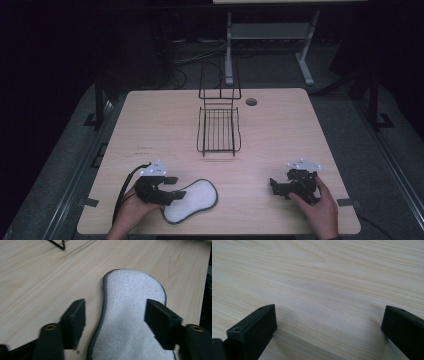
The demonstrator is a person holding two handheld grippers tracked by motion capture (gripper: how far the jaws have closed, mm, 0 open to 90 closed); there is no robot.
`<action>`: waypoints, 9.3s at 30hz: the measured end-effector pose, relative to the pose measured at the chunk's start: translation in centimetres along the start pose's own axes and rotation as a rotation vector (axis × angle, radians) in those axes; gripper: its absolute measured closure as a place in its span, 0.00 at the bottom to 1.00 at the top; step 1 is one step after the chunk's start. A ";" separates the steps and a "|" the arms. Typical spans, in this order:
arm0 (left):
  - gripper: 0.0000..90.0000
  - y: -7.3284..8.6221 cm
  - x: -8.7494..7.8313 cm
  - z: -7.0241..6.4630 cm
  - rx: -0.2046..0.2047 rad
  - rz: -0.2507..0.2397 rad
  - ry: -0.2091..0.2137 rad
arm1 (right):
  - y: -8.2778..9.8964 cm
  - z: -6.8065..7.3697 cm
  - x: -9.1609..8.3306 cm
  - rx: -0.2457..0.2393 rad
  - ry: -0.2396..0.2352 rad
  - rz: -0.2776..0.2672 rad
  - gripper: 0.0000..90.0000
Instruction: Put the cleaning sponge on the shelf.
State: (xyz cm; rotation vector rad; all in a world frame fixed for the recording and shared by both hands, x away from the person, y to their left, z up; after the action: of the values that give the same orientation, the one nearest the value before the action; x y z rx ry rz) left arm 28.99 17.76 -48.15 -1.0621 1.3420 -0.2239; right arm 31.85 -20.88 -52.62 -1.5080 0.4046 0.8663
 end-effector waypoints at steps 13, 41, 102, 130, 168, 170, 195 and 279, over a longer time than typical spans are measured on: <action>0.14 0.3 1.6 -1.2 0.055 0.037 -0.004 | 0.0 0.0 0.0 0.001 0.000 0.000 0.00; 0.14 0.7 3.7 -1.9 0.109 0.120 0.010 | 0.0 0.0 0.0 0.000 -0.001 0.000 0.00; 0.87 -2.5 -2.6 -1.0 0.028 -0.114 0.126 | 0.0 0.1 0.0 -0.001 -0.002 0.000 0.00; 0.87 -4.4 -4.0 1.9 -0.006 -0.128 0.048 | 0.0 0.1 0.0 0.001 -0.002 0.001 0.00; 0.87 -8.6 -3.0 6.0 -0.012 -0.164 0.010 | 0.0 0.1 0.0 0.000 -0.003 0.001 0.00; 0.87 -8.9 -2.8 6.2 -0.012 -0.170 0.009 | 0.0 0.1 0.0 -0.002 -0.002 0.002 0.00; 0.87 -12.7 -0.6 8.9 -0.016 -0.190 -0.013 | 0.0 0.1 0.0 0.000 -0.002 0.001 0.00; 0.72 -15.2 8.0 16.1 -0.084 -0.101 -0.185 | 0.1 0.1 0.0 -0.004 -0.006 0.002 0.00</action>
State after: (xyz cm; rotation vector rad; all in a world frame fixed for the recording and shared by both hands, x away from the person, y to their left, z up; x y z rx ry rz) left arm 51.54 11.92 -44.70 -1.1935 1.1414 -0.1410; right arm 31.75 -20.78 -52.62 -1.5082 0.4001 0.8739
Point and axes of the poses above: each handheld gripper's, and its own axes: x roughly forward along the jaws, y roughly out of its underside, z roughly to its left, the point moved 6 cm from there along x, roughly forward along the jaws, and after that the axes turned 4 degrees about x, right-handed, at the moved point
